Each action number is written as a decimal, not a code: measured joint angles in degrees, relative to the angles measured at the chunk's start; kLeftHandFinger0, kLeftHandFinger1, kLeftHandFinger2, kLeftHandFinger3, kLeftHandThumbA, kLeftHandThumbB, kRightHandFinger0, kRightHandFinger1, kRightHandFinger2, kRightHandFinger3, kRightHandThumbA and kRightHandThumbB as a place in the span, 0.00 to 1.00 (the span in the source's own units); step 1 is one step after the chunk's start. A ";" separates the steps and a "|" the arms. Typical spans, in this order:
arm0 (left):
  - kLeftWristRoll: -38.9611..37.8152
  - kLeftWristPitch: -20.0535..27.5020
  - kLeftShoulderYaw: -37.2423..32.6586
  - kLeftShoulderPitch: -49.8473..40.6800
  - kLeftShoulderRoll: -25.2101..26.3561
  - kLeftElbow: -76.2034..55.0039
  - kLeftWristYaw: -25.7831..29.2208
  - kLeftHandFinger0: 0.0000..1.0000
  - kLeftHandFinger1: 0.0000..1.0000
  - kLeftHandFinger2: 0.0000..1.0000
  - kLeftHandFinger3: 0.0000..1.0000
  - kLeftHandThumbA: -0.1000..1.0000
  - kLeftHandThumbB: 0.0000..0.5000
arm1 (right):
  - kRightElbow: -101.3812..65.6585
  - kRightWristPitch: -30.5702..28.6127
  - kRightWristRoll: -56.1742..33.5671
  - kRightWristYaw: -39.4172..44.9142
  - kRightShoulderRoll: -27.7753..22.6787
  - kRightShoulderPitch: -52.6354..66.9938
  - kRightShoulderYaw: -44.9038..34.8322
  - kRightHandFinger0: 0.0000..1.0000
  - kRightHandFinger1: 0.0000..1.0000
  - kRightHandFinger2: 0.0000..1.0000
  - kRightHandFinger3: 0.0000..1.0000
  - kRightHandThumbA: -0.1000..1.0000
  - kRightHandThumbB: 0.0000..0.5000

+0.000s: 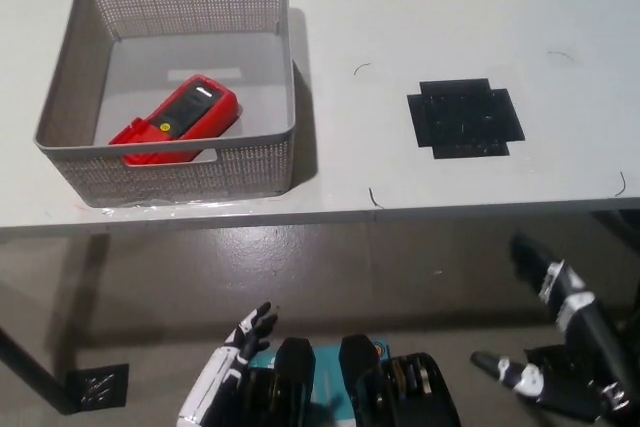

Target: Use the right hand to pick up a multimeter on the right side and put it into a container on the left side

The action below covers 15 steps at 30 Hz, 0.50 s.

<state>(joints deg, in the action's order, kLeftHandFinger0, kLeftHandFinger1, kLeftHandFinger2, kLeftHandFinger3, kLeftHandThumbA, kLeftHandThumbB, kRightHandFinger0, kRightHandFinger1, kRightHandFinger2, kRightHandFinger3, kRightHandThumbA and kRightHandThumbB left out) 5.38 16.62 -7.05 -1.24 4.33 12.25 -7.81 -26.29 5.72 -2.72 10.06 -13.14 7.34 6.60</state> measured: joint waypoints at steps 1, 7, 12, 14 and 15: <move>-0.21 0.09 0.28 0.00 -0.16 -0.01 0.00 1.00 1.00 1.00 1.00 1.00 0.73 | 1.78 -0.87 0.01 0.08 0.42 0.18 0.32 1.00 1.00 1.00 1.00 1.00 0.66; -0.67 0.41 0.84 0.02 -0.58 0.00 -0.01 1.00 1.00 1.00 1.00 1.00 0.76 | 14.75 -5.93 -0.77 1.02 2.17 0.02 1.39 1.00 1.00 1.00 1.00 1.00 0.68; -1.06 0.66 0.90 0.26 -0.86 0.21 0.00 1.00 1.00 1.00 1.00 1.00 0.74 | 24.81 -8.13 -2.18 2.18 3.80 -1.36 1.40 1.00 1.00 1.00 1.00 1.00 0.71; -1.13 0.77 1.03 0.31 -1.23 0.36 0.03 1.00 1.00 1.00 1.00 1.00 0.77 | 28.81 -8.44 -2.69 3.04 3.82 -2.71 1.44 1.00 1.00 1.00 1.00 1.00 0.71; -1.15 0.80 1.14 0.34 -1.39 0.46 0.05 1.00 1.00 1.00 1.00 1.00 0.78 | 31.22 -8.59 -2.76 3.35 3.78 -3.69 1.57 1.00 1.00 1.00 1.00 1.00 0.71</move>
<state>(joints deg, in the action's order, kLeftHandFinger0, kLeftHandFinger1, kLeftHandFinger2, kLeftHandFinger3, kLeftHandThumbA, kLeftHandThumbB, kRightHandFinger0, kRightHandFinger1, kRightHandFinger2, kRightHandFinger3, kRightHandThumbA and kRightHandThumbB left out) 4.23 17.42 -5.90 -0.90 2.94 12.71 -7.76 4.93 -2.87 -5.48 13.40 -9.36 3.65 8.17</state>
